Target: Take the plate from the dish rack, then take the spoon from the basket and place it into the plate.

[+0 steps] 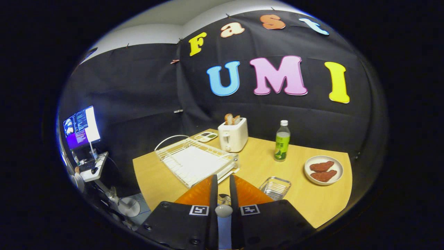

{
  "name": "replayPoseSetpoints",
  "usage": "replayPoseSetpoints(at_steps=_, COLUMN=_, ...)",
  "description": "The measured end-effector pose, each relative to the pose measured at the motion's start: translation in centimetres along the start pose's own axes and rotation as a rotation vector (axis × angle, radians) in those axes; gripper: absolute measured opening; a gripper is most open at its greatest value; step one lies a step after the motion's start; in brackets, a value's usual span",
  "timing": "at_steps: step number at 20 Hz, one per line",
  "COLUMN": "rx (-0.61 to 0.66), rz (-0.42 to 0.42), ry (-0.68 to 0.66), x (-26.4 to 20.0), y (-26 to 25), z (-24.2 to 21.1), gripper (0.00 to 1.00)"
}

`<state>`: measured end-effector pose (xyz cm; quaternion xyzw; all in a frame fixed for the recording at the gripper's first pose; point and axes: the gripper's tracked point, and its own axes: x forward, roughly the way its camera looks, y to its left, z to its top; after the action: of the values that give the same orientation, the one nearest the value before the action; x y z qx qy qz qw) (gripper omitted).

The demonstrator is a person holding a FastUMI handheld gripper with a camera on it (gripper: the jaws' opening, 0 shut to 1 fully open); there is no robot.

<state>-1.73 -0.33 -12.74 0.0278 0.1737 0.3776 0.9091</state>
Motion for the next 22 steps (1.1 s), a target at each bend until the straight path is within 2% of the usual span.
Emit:
replayPoseSetpoints(at_steps=6, rx=-0.030, rz=0.086, ry=0.105, x=2.2, y=2.6, z=-5.9, gripper=0.18)
replayPoseSetpoints(at_steps=11, rx=-0.093, rz=0.084, ry=0.160, x=2.9, y=1.8, z=-9.5, gripper=0.19)
replayPoseSetpoints(at_steps=13, rx=-0.104, rz=0.090, ry=0.156, x=3.2, y=1.8, z=-9.6, gripper=0.20)
replayPoseSetpoints(at_steps=20, rx=-0.062, rz=0.063, ry=0.205, x=2.1, y=0.6, z=-10.7, gripper=0.25)
replayPoseSetpoints(at_steps=21, rx=-0.056, rz=0.050, ry=0.204, x=1.9, y=0.2, z=-10.4, gripper=0.27)
replayPoseSetpoints(at_steps=22, rx=-0.049, rz=0.034, ry=0.201, x=1.8, y=-0.2, z=-10.0, gripper=0.44)
